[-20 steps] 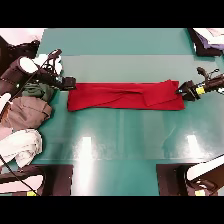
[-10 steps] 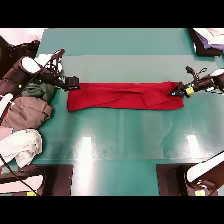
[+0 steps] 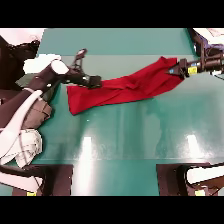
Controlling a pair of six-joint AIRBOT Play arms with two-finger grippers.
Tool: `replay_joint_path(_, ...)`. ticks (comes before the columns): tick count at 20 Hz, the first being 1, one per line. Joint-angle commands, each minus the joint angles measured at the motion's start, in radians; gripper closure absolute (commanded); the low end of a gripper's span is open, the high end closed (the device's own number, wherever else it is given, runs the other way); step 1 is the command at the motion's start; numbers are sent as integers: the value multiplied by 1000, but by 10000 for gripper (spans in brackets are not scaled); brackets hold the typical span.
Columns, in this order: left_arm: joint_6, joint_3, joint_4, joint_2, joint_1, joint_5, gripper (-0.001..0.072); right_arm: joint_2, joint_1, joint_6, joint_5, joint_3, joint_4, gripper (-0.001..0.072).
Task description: Fold the shirts.
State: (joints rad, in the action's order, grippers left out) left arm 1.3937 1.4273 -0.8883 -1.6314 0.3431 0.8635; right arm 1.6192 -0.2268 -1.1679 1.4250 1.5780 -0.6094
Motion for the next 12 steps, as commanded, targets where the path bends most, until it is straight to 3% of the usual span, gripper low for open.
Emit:
replay_joint_path(1,-5,164,6,-175,100,-5,685,-54,114,-66,1,105,38,697)
replay_joint_path(6,68,353,5,-336,115,10,685,-54,285,-154,-10,286,-82,697)
replay_joint_path(12,74,359,-13,-358,115,-31,684,-37,424,-180,-85,326,-150,697)
